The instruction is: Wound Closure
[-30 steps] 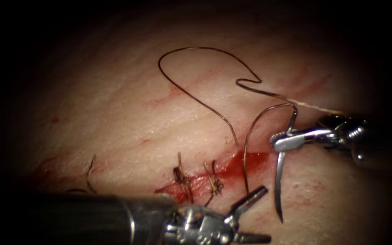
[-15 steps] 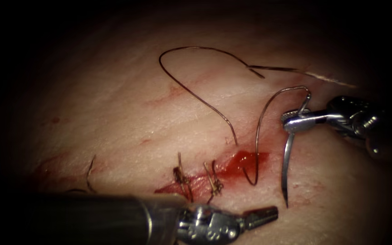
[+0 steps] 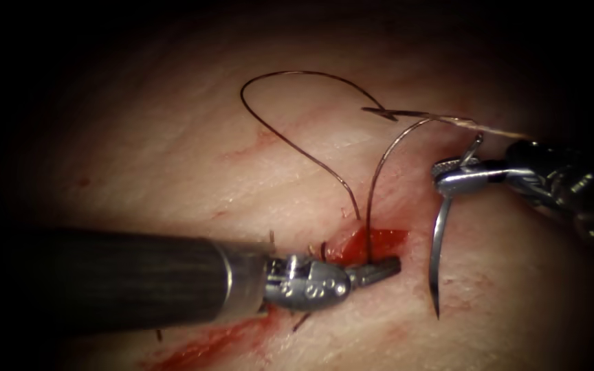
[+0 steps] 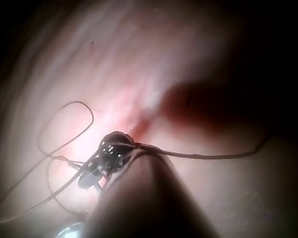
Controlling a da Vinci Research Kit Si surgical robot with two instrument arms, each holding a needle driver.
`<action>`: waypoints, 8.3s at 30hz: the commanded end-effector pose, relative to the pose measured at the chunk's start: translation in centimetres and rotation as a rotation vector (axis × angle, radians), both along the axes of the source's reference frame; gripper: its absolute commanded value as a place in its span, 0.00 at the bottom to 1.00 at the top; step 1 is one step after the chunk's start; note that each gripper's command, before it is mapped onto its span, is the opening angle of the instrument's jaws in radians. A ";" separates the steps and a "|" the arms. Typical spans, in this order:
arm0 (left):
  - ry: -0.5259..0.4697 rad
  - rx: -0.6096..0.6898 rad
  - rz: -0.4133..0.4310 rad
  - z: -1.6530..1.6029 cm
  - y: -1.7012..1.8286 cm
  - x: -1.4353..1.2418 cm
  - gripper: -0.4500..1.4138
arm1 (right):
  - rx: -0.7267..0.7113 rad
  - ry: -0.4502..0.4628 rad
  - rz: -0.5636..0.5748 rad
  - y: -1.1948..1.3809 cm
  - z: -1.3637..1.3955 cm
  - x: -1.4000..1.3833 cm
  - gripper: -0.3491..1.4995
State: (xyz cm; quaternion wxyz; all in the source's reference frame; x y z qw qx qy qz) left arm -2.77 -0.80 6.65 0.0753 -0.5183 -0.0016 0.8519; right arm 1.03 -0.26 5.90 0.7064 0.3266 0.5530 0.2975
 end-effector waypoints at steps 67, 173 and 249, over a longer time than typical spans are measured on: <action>0.181 0.117 0.135 1.23 -0.11 0.54 0.00 | -0.844 -0.086 -0.172 0.11 0.80 0.81 0.00; 0.083 0.098 0.172 0.01 -0.79 -0.09 0.00 | 0.019 -0.188 -0.222 -0.12 0.84 0.91 0.00; 0.113 0.110 0.169 0.42 -0.70 0.16 0.00 | 0.461 -0.050 -0.254 -0.05 0.72 1.10 0.00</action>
